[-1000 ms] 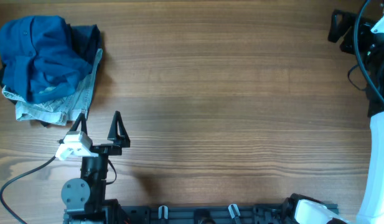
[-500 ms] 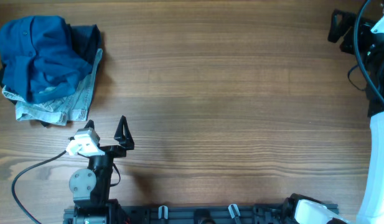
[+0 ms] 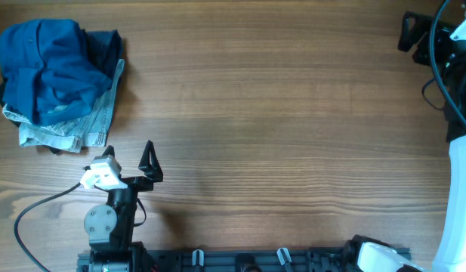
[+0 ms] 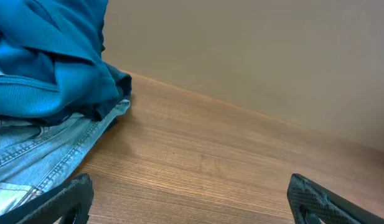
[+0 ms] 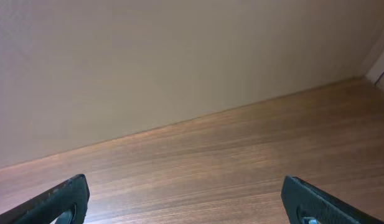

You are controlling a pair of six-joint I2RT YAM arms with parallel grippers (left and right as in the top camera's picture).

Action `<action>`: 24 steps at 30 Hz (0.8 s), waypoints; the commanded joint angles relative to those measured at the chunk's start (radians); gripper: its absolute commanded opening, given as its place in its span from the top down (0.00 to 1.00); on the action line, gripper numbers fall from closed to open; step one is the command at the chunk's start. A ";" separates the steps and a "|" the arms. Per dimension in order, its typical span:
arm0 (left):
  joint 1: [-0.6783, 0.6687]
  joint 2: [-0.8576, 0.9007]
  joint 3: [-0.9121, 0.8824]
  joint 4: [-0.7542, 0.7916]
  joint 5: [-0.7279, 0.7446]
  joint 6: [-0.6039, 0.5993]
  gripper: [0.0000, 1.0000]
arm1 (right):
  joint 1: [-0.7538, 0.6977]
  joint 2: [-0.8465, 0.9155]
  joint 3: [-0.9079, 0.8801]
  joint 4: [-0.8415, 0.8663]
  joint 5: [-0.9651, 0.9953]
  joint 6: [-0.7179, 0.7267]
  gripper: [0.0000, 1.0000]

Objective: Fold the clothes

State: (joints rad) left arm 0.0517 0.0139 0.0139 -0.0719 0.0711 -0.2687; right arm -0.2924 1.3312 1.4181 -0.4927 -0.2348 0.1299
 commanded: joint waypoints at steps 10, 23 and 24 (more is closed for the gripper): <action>0.001 -0.008 -0.008 0.000 -0.016 -0.009 0.00 | 0.007 -0.009 -0.028 -0.005 -0.012 0.004 0.00; 0.001 -0.008 -0.008 0.000 -0.016 -0.009 0.00 | 0.267 -0.603 -0.628 -0.056 0.023 -0.025 0.00; 0.001 -0.008 -0.008 0.000 -0.016 -0.009 0.00 | 0.267 -0.647 -0.684 -0.004 0.027 -0.026 0.00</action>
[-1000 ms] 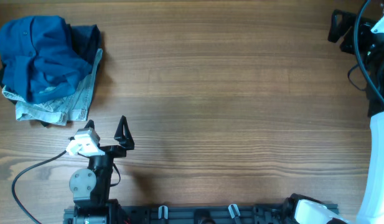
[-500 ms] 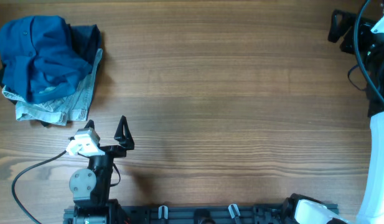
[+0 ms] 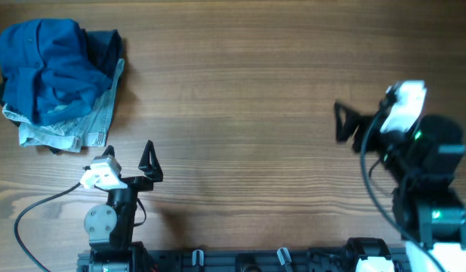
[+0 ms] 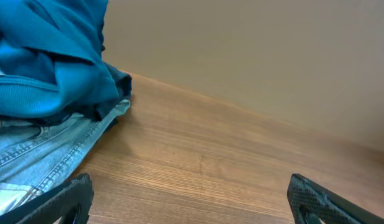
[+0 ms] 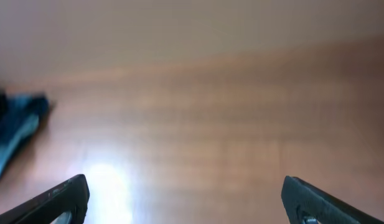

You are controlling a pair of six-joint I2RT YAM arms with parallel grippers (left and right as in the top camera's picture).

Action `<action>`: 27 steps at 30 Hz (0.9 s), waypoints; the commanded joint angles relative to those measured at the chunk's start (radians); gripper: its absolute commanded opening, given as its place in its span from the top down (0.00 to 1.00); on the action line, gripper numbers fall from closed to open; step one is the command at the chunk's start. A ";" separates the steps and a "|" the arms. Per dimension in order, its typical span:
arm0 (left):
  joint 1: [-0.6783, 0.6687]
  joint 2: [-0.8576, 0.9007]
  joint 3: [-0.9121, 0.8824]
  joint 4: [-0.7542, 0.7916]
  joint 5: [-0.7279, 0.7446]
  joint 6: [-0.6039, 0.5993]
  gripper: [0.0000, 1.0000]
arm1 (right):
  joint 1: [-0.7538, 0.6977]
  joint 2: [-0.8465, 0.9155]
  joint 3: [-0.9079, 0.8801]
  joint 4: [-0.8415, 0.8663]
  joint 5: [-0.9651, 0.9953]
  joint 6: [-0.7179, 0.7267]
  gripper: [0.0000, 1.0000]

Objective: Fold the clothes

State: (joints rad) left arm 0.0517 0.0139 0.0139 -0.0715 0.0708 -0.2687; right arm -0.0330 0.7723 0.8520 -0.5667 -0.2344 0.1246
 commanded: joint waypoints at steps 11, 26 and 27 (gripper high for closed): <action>0.001 -0.008 -0.008 -0.001 -0.016 -0.009 0.00 | 0.008 -0.432 -0.714 0.818 0.044 0.087 0.00; 0.001 -0.008 -0.008 -0.001 -0.016 -0.009 0.00 | 0.008 -0.499 -0.847 0.839 0.048 0.085 0.00; 0.001 -0.008 -0.008 -0.001 -0.016 -0.009 0.00 | 0.008 -0.512 -0.847 0.822 0.048 0.085 0.00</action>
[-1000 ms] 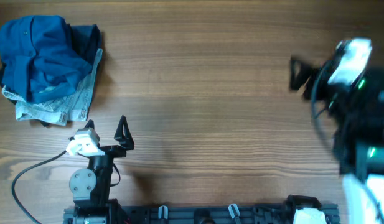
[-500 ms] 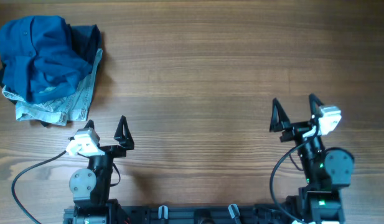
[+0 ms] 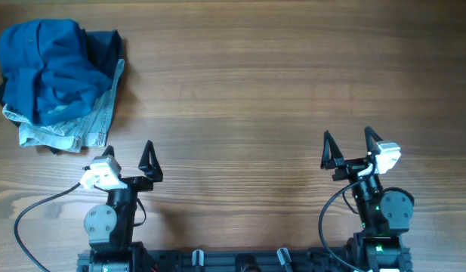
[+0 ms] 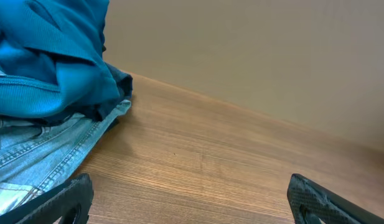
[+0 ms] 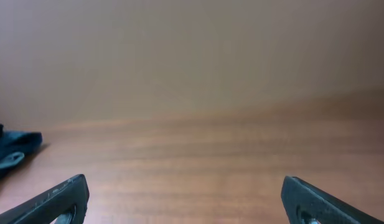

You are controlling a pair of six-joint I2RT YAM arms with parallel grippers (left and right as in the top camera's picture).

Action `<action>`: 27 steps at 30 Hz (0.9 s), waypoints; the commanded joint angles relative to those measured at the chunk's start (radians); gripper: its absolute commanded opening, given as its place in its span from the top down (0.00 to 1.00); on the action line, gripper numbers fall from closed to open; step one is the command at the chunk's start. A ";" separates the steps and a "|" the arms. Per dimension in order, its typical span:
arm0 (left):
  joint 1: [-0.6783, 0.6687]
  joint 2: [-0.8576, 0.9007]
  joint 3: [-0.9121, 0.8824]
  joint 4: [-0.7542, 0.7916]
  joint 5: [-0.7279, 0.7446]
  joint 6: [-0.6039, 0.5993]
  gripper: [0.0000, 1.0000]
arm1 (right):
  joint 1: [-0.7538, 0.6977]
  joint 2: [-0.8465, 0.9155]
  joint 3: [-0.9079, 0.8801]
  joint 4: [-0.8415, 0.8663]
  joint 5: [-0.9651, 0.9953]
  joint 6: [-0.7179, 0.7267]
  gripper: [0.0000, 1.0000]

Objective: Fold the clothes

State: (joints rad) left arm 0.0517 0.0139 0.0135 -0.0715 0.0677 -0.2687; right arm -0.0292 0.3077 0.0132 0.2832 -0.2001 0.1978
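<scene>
A crumpled blue garment [image 3: 55, 64] lies heaped on pale denim jeans [image 3: 74, 128] at the table's far left corner; the left wrist view shows the same blue garment [image 4: 48, 62] over the jeans [image 4: 36, 155]. My left gripper [image 3: 129, 155] rests open near the front edge, just below the pile, holding nothing. My right gripper [image 3: 347, 147] stands open near the front right, far from the clothes. In the right wrist view the pile [image 5: 8, 149] is a small shape at the far left.
The wooden table [image 3: 255, 98] stretches bare between the pile and the right arm. Both arm bases sit at the front edge, with a black cable [image 3: 29, 219] looping left of the left base.
My right arm has moved from mid-right of the table down to the front right edge, its gripper still open. The left arm and the clothes have not moved.
The right arm was first raised at the far right corner, beyond the table edge. Then it was over the right side of the table. Now it sits low at the front right. The left gripper stayed open below the untouched pile throughout.
</scene>
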 commanded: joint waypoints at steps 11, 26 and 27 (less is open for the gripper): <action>0.001 -0.008 -0.008 -0.001 -0.013 -0.009 0.00 | 0.004 -0.174 -0.008 -0.223 0.013 0.014 0.00; 0.001 -0.008 -0.008 -0.001 -0.013 -0.009 0.00 | 0.004 -0.304 -0.008 -0.268 0.021 0.000 0.00; 0.001 -0.008 -0.008 -0.001 -0.013 -0.009 0.00 | 0.004 -0.303 -0.008 -0.268 0.021 0.001 0.00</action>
